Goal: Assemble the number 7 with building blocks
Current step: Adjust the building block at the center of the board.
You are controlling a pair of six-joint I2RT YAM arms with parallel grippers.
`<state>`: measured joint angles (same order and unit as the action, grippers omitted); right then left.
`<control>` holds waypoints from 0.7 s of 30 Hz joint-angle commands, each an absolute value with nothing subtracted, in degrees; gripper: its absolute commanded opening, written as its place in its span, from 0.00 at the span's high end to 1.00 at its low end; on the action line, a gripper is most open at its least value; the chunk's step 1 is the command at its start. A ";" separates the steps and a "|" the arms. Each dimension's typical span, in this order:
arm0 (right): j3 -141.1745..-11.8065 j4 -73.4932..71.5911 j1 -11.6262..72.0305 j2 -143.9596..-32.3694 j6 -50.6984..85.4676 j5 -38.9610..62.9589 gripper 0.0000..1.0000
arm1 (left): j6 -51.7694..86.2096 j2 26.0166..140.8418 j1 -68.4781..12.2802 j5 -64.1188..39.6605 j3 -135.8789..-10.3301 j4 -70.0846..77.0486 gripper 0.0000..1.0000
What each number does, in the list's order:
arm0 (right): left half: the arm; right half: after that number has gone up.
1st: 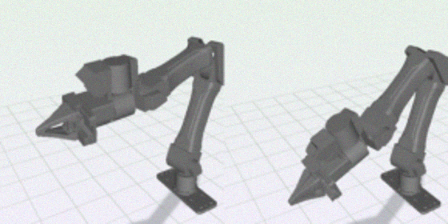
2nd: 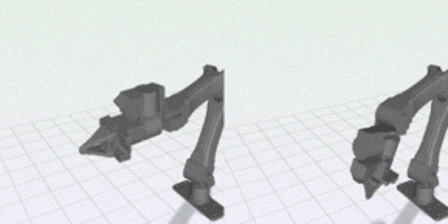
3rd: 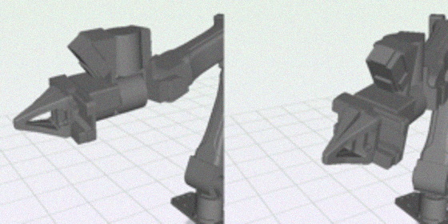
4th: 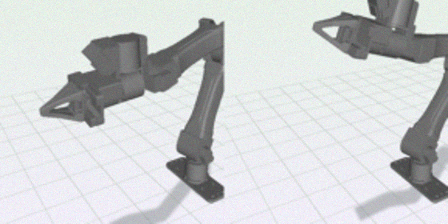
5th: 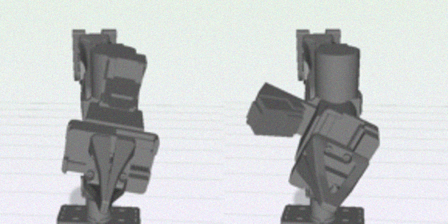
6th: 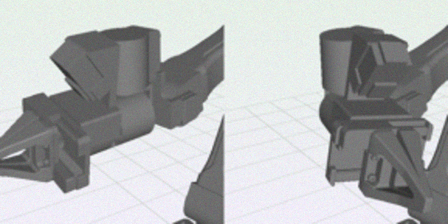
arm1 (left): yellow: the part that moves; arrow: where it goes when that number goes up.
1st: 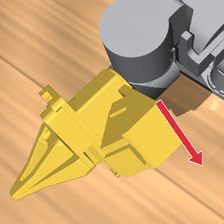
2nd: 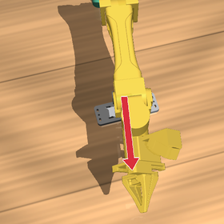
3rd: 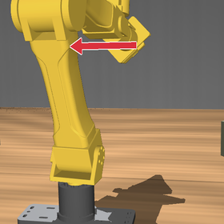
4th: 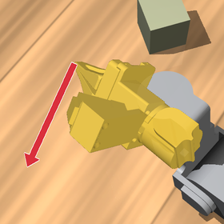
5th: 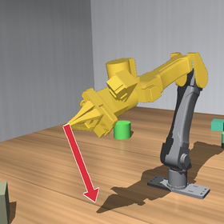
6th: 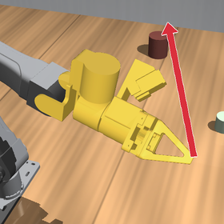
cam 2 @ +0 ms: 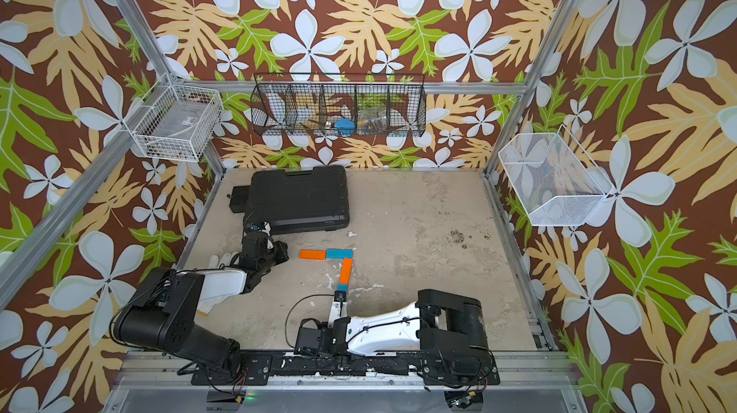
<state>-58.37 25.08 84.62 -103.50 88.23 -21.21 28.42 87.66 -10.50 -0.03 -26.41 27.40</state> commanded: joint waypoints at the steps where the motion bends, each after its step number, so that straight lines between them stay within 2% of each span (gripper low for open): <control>1: -57.68 26.76 84.46 -104.40 89.56 -17.75 0.52 | 28.64 87.81 -10.31 0.07 -26.72 27.51 0.78; 4: -57.31 26.21 84.46 -104.15 89.64 -17.75 0.52 | 28.65 87.74 -10.32 0.02 -26.72 27.51 0.78; 11: -57.31 27.34 84.46 -103.93 90.82 -18.71 0.68 | 28.65 87.85 -10.31 0.00 -26.72 27.49 0.78; 21: -56.95 28.73 84.46 -103.80 92.51 -20.46 0.68 | 28.65 88.06 -10.37 -0.25 -26.85 27.51 0.78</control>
<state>-57.58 24.69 84.55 -103.13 90.50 -22.24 28.45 87.85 -10.50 -0.08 -26.52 27.40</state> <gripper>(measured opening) 0.327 0.224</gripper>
